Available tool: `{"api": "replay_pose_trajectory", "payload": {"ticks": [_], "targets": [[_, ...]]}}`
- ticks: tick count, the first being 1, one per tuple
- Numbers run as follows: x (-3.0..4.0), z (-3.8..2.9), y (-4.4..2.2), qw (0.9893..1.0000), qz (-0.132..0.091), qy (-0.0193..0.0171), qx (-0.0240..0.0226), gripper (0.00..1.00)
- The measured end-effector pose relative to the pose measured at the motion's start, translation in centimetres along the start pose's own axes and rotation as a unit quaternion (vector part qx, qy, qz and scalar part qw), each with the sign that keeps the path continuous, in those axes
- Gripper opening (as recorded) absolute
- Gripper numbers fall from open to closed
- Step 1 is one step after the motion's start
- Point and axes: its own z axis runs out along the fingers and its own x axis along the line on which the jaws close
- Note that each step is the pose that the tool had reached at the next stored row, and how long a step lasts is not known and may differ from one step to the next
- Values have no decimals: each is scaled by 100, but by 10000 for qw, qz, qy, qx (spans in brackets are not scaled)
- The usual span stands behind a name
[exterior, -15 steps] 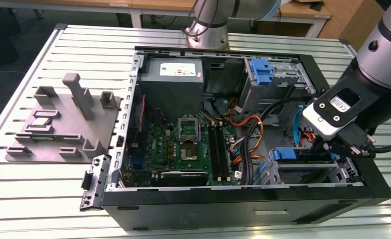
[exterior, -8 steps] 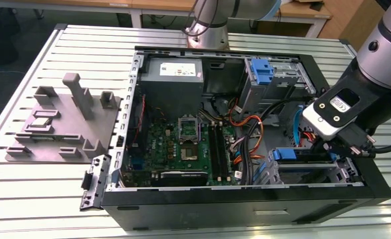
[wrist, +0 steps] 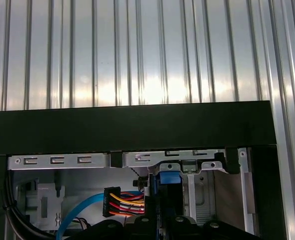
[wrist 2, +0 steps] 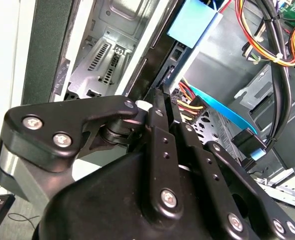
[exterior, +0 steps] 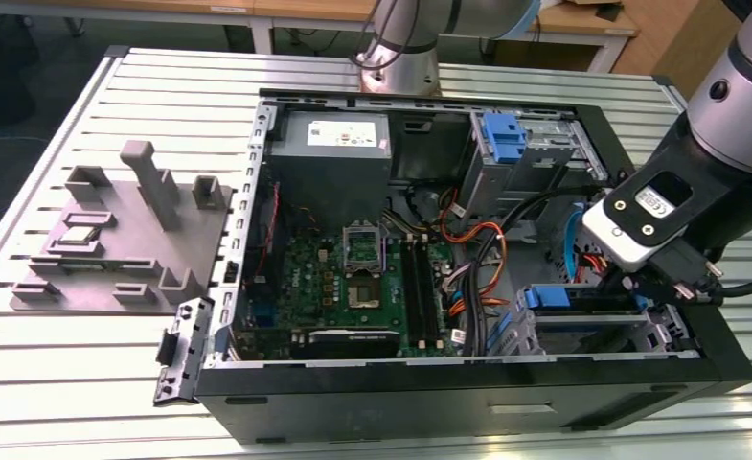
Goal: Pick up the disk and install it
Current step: 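Insert the first disk wire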
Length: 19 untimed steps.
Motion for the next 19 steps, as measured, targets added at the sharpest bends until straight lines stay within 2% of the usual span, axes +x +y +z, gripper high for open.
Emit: {"api": "replay_pose_trajectory", "payload": {"ticks": [8,12,19], "targets": [[-8,-2,1,10000,1,8,0,17],[-12,-3,1,10000,4,38,2,17],[-22,-2,2,10000,4,39,2,17]]}}
